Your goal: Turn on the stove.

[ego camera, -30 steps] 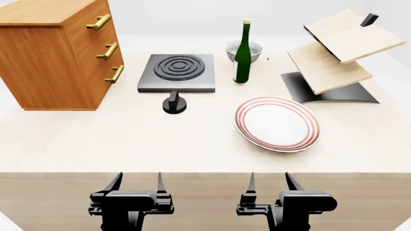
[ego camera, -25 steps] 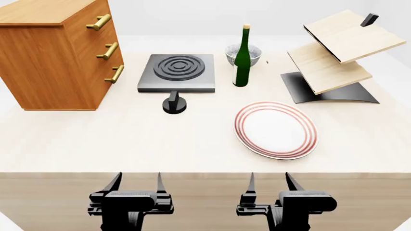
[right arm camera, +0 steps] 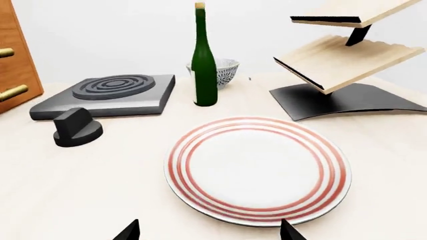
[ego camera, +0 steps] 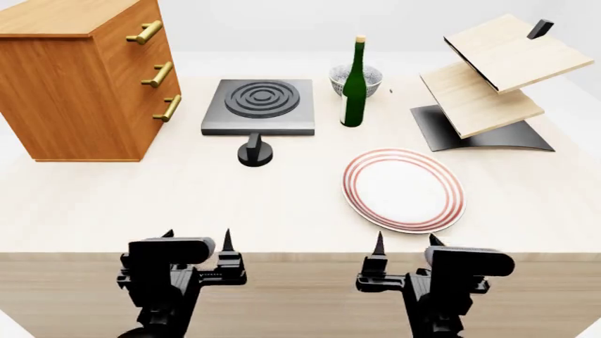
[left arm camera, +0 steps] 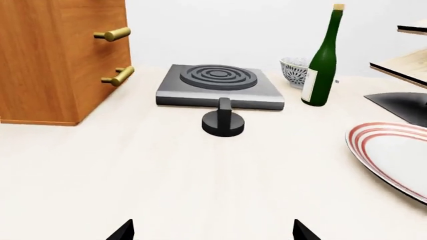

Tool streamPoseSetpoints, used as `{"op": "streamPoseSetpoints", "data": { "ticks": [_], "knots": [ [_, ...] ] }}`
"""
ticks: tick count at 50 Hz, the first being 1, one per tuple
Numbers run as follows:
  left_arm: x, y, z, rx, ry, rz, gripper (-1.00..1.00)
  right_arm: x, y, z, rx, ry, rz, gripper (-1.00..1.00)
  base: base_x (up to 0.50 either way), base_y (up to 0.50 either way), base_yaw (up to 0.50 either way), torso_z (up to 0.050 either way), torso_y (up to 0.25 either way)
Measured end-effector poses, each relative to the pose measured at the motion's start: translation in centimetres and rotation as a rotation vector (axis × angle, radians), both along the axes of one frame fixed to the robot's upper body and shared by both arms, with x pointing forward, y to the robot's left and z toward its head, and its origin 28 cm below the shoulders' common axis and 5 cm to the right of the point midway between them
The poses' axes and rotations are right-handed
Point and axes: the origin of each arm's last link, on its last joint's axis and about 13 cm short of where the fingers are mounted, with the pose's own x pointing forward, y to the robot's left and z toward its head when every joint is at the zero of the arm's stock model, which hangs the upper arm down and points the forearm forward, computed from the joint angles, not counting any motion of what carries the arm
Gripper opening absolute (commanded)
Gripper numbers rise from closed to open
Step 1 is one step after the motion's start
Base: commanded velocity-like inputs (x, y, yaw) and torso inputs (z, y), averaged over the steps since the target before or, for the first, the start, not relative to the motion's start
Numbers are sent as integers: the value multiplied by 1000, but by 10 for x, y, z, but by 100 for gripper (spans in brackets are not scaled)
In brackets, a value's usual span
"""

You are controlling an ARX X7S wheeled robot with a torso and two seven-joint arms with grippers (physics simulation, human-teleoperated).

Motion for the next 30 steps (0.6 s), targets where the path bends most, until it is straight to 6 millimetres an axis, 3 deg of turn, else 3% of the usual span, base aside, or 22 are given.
{"op": "streamPoseSetpoints", "data": {
  "ticks": [6, 12, 18, 30],
  "knots": [
    [-4, 2, 40, -36, 5, -27, 100, -5, -4, 42, 31, -26, 8, 100, 0, 0, 0, 0, 0],
    [-12, 3, 63, -44, 0, -54, 100, -15, -5, 69, 40, -55, 22, 100, 0, 0, 0, 0, 0],
    [-19, 3, 73, -37, -5, -71, 100, -23, -6, 81, 41, -75, 32, 100, 66, 0, 0, 0, 0],
    [-24, 3, 80, -30, -6, -92, 100, -30, -6, 90, 55, -106, 41, 100, 497, -7, 0, 0, 0]
  ]
}}
